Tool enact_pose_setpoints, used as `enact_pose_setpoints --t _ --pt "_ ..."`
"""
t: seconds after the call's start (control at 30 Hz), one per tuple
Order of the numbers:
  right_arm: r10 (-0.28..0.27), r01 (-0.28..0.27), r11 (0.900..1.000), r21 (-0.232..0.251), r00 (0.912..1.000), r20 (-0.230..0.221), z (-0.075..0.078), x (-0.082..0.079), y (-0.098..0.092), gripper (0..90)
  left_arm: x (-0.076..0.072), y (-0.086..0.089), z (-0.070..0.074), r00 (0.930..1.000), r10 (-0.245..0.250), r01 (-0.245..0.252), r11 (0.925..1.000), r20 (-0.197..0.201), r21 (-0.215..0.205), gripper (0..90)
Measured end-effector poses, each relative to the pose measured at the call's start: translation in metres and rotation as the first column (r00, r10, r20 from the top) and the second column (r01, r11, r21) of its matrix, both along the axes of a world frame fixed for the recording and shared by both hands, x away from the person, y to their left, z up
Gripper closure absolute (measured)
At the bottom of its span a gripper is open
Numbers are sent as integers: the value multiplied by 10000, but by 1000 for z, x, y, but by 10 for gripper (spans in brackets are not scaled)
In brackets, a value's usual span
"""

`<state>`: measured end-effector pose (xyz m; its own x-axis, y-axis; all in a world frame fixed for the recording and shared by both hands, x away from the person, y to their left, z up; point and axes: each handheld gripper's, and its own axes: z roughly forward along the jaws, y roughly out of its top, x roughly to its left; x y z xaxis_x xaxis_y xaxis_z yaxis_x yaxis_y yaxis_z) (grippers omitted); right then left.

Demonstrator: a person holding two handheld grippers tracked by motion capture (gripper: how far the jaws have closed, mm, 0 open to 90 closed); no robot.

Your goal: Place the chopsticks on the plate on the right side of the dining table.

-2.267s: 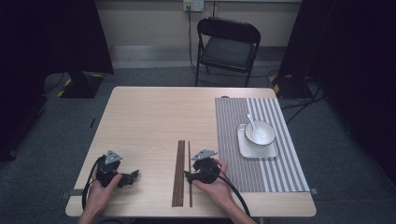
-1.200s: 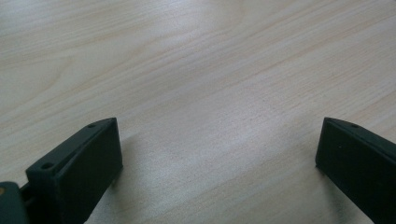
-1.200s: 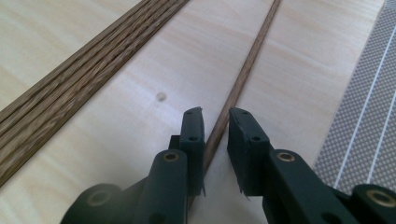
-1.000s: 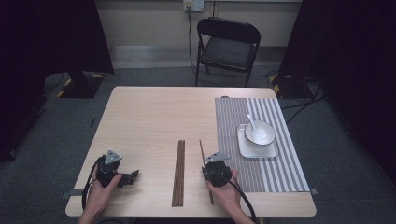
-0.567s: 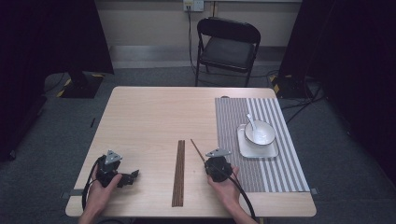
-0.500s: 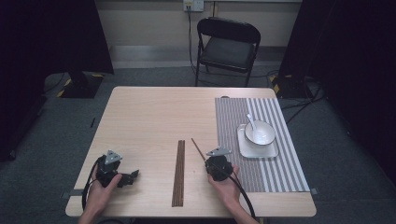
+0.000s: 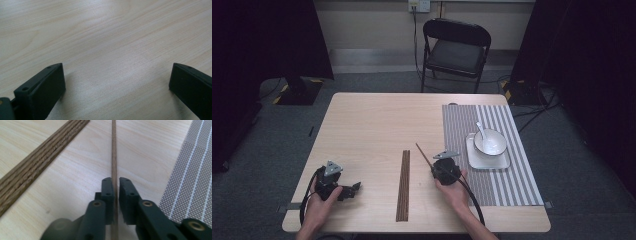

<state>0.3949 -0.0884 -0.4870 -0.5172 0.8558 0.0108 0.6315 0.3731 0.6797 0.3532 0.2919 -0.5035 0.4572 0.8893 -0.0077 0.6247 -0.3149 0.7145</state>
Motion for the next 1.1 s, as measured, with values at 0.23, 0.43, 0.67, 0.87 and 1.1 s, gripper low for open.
enact_pose_setpoints --t 0.23,0.43,0.67,0.87,1.1 --pt "258 -256 9995 -193 9996 104 0 -22 -10 701 0 0 0 10000 -3 3 10000 0 1 0" --pt "170 -169 9998 -74 9997 178 -1 -32 -16 773 0 0 0 10000 0 0 10000 -1 3 0" --pt "27 -28 9999 115 10000 72 -1 -27 -13 811 0 0 0 10000 -4 4 10000 -1 7 0" --pt "93 -94 9999 68 9998 179 -2 -22 -10 801 0 0 0 10000 -3 3 10000 1 7 0" --pt "11 -12 9998 180 10000 81 -1 -21 -10 851 0 0 0 10000 0 0 10000 -2 6 0"
